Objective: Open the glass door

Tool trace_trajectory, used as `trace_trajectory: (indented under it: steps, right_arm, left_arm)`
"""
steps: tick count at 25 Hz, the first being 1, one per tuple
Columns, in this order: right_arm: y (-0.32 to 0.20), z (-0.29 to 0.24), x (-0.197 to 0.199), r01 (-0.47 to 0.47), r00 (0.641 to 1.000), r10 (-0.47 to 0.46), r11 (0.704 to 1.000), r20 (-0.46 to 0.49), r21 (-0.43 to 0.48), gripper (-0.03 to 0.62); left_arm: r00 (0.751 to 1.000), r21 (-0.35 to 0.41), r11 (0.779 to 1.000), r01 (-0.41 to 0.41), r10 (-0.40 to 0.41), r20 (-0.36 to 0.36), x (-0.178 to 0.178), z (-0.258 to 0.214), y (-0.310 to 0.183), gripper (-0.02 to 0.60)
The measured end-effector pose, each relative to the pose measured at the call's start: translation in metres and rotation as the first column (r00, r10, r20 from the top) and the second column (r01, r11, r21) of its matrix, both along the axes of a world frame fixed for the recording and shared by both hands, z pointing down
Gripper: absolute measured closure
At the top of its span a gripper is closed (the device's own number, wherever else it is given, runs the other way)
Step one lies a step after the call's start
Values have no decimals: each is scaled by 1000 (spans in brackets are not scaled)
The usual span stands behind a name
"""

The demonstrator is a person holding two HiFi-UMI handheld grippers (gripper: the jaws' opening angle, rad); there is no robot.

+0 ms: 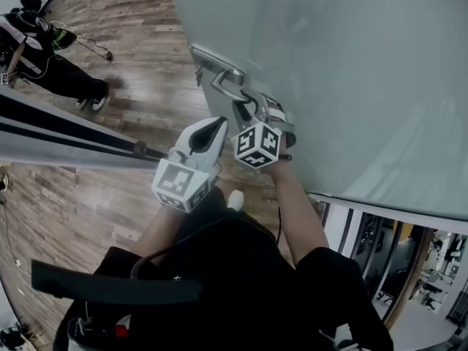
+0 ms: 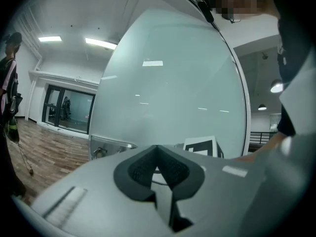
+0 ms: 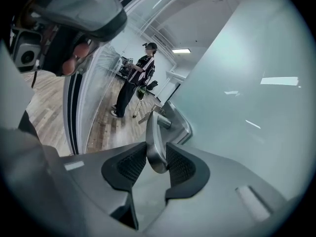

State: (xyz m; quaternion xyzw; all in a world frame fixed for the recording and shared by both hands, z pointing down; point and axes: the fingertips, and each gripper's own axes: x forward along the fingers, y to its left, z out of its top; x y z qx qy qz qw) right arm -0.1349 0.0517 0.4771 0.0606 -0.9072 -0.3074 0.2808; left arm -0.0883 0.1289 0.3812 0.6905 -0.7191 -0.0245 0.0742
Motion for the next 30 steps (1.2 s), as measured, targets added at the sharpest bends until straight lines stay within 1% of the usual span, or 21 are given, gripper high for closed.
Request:
trace_trajectory:
  steps: [4,8,10,13,16,19,22,28,30]
  right_arm:
    - [-6,3,-10,-8,1000,8,1000,2,-19,470]
    - [-15,0,-14,-12,1000,12,999,7,-38,473]
    - [-20,0,-15,-21,1000,21,999,7,-43,474]
    - [-30,0,-17,-41,999,41,998,8,-43,474]
    - [-39,2,-24,-59,998,60,997,9,-48,474]
    - [-54,3,-28,-79,997,80,995,12,-64,474]
    - [-76,2,-29,-97,995,97,992,7,-76,474]
    - [-103,4,-30,-136,991,136,986,-4,-99,476]
    - [-130,3,-26,-146,989,146,982,-11,-116,476]
  left_arm:
    - [1000,-12,1000,7,-7,-7,-2,4,-5,583]
    - [1000,15,1000,9,-8,-11,-4,-5,-16,583]
    - [1000,17,1000,7,-6,-8,-7,-5,-22,583]
    - [1000,8,1000,5,-5,4,-15,-3,-34,583]
    - [1000,14,1000,-7,7,4,-23,-4,-49,583]
    - [1000,27,999,-26,26,4,-29,-8,-73,583]
    - [999,15,999,-42,43,-8,-34,-12,-104,583]
    - [996,22,996,-84,84,-7,-44,-16,-143,583]
    - [996,19,996,-87,87,-8,-46,-19,-174,583]
